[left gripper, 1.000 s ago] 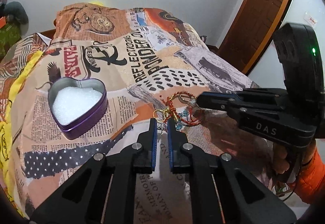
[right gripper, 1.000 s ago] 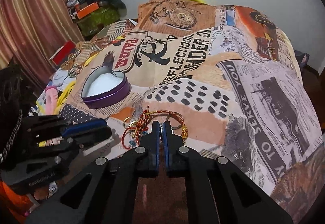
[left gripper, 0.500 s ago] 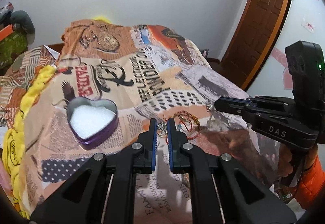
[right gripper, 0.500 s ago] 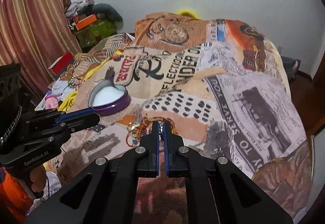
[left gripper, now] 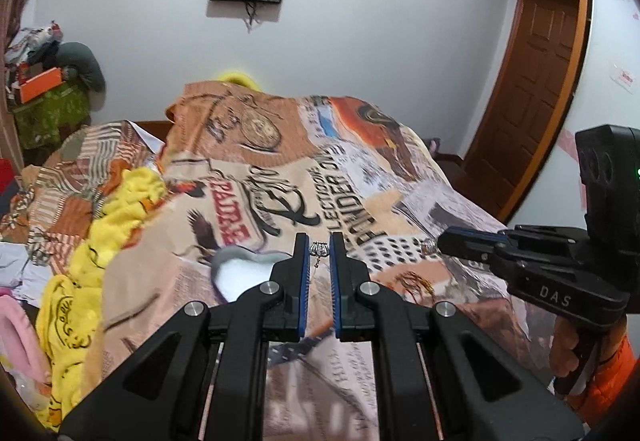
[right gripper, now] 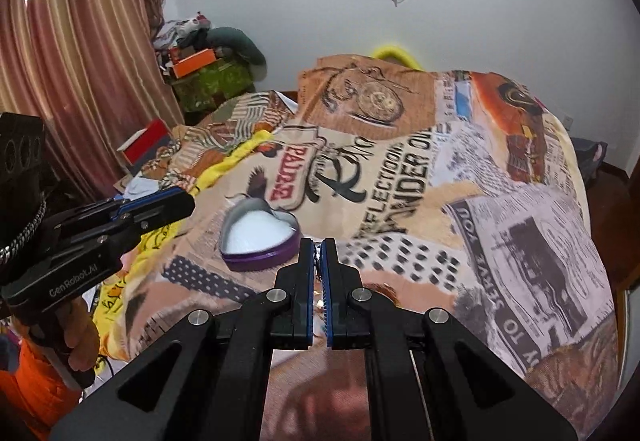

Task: Organize jewelry
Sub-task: 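Carry the earring with the left gripper over the purple heart tin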

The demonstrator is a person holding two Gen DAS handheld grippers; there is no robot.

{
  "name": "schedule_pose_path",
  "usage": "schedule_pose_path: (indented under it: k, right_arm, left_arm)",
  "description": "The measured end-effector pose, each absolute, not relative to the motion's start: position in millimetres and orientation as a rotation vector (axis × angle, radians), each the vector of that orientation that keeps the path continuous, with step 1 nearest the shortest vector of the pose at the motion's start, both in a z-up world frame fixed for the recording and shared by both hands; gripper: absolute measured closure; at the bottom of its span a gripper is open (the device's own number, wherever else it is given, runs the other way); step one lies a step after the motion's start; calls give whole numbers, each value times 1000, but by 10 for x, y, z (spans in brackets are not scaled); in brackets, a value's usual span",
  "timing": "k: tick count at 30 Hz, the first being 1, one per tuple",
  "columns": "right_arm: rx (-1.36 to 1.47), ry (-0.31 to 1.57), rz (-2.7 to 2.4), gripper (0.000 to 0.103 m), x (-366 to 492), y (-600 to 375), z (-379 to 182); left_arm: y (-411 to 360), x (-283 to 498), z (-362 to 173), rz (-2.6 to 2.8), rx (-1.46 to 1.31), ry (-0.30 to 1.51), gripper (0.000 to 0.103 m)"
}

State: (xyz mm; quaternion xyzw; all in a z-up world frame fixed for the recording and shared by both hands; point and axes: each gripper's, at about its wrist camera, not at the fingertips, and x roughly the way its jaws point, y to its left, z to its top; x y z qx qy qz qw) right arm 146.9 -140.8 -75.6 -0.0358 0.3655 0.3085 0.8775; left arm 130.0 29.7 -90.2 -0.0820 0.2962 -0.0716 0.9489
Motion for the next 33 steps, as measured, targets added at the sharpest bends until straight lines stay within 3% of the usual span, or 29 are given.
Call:
schedule_pose_path:
  k: [16, 33]
  right_arm:
    - [-118, 784, 735, 100, 1674, -796, -849]
    - [-219, 992, 797, 100, 2008, -328, -1360]
  left_arm:
    - [768, 1524, -1049, -61, -179, 623, 95]
    - [859, 1983, -1599, -129, -250, 771, 95]
